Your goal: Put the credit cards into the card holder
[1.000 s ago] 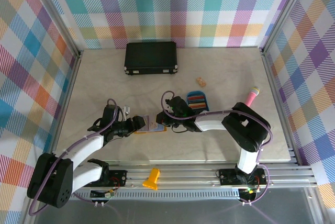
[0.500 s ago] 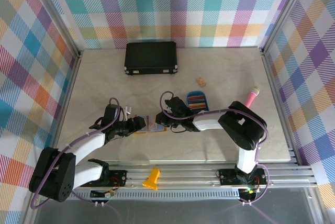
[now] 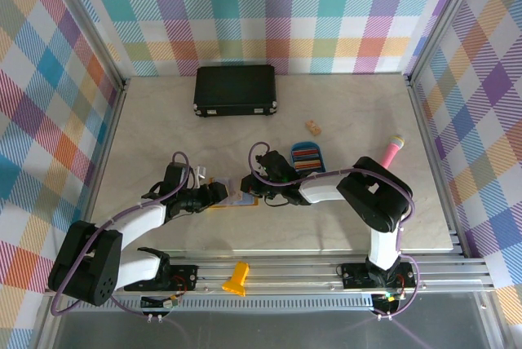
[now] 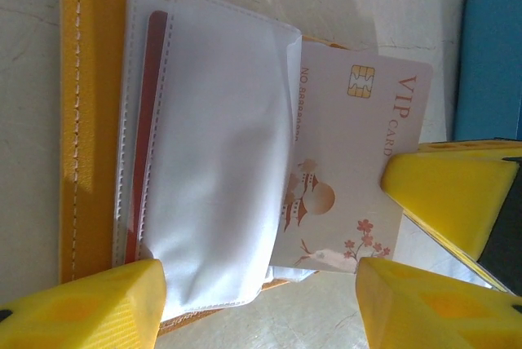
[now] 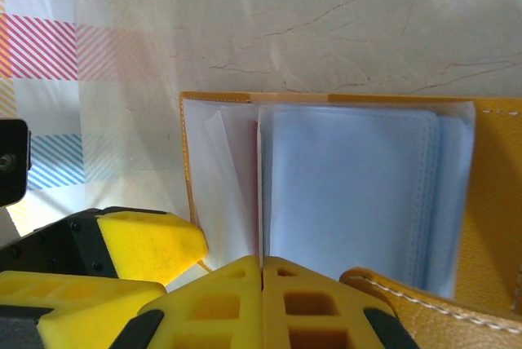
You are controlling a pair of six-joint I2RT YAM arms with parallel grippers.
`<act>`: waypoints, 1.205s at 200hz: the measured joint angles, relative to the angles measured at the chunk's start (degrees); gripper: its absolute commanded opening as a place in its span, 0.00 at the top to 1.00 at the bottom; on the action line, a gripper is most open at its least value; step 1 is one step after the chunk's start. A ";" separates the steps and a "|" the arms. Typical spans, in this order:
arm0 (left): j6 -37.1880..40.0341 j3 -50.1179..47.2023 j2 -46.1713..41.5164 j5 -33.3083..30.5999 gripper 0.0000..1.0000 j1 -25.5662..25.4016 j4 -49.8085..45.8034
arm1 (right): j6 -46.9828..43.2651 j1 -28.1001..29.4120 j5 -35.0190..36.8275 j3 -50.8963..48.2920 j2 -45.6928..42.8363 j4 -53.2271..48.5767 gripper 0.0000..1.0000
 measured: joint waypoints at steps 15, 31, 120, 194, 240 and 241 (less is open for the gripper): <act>0.15 0.00 0.00 -0.11 0.37 0.00 -0.04 | 0.24 0.00 -0.11 0.00 0.09 0.22 1.00; 0.37 0.20 -0.07 -0.61 0.37 0.00 -0.63 | 0.46 0.00 -0.13 0.00 0.17 0.46 1.00; 1.20 1.38 -4.81 -5.70 0.33 0.04 -8.48 | 0.46 0.11 -0.94 0.00 0.17 0.46 1.00; 1.22 1.42 -2.47 -6.62 0.33 0.04 -7.63 | 0.44 0.11 -0.96 0.00 0.28 0.42 1.00; 1.22 1.44 -1.53 -6.47 0.34 0.04 -6.34 | 0.48 0.11 -1.31 0.00 0.50 0.94 1.00; 1.25 1.42 -1.51 -6.47 0.34 0.04 -6.29 | 0.48 0.11 -1.33 0.00 0.52 0.98 1.00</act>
